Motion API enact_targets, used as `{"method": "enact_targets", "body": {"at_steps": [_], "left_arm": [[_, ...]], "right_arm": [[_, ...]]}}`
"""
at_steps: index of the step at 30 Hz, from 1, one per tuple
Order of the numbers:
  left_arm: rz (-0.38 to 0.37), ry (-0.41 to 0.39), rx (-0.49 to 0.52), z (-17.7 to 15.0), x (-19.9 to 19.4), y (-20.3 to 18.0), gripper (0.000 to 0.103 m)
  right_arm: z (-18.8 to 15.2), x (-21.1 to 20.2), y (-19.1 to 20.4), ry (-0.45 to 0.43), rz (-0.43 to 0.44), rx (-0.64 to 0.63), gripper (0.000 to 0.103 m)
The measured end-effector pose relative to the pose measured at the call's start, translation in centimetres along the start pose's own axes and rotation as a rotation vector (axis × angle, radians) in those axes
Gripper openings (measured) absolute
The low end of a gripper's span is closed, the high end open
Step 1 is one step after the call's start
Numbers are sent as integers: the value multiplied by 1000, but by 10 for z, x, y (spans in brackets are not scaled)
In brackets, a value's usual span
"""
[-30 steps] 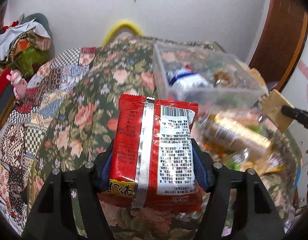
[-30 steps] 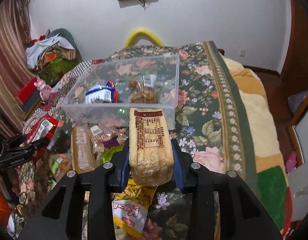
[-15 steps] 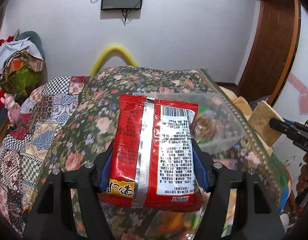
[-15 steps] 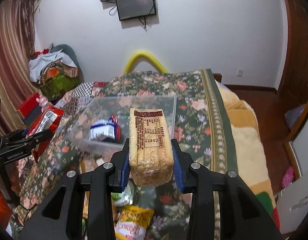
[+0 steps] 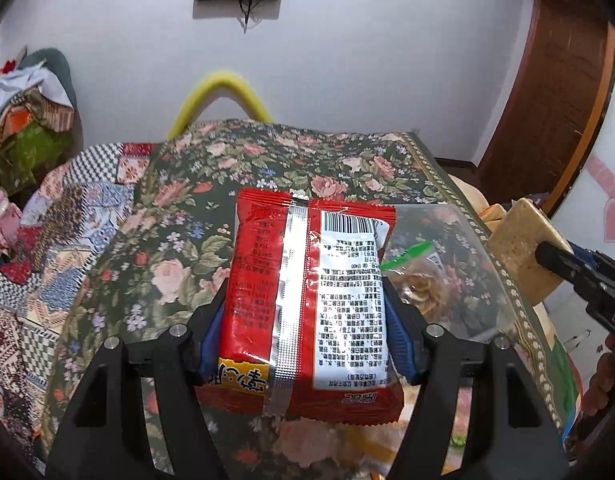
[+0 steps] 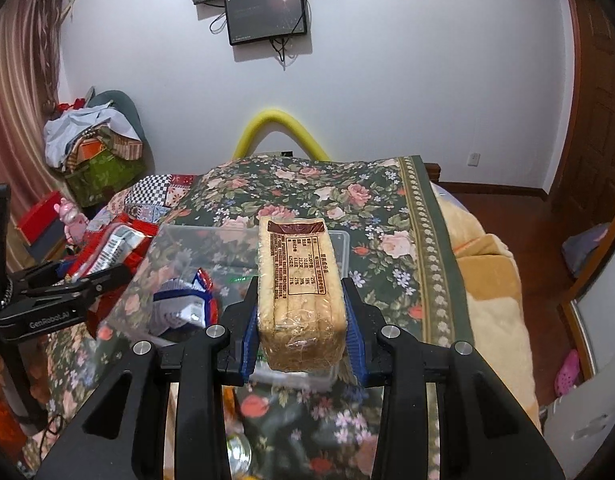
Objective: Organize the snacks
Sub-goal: 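Lower the noodle pack and bread loaf into the clear box, open both tools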
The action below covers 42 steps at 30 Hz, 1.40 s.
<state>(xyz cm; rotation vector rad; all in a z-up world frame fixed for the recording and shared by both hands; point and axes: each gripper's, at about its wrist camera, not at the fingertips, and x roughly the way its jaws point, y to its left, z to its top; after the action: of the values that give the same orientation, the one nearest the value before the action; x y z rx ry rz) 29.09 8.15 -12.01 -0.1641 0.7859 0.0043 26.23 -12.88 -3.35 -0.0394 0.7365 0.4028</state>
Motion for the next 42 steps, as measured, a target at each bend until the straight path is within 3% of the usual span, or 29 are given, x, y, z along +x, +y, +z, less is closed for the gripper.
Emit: {"method": "enact_targets", "body": {"at_steps": [16, 26, 29, 33, 37, 42], "left_arm": [[13, 70, 83, 12, 65, -4, 67], [32, 82, 104, 9, 76, -10, 69], [25, 94, 91, 8, 74, -10, 70], [38, 93, 108, 7, 63, -15, 81], [36, 56, 108, 11, 40, -17, 85], [19, 28, 94, 10, 7, -18, 85]], "right_arm": [[-2, 65, -12, 107, -19, 29, 33], [-4, 79, 0, 130, -30, -24, 34], [-5, 78, 1, 142, -21, -29, 35], [-6, 73, 2, 150, -16, -29, 36], [-4, 57, -1, 133, 9, 8, 54], [-1, 25, 3, 90, 6, -11, 57]]}}
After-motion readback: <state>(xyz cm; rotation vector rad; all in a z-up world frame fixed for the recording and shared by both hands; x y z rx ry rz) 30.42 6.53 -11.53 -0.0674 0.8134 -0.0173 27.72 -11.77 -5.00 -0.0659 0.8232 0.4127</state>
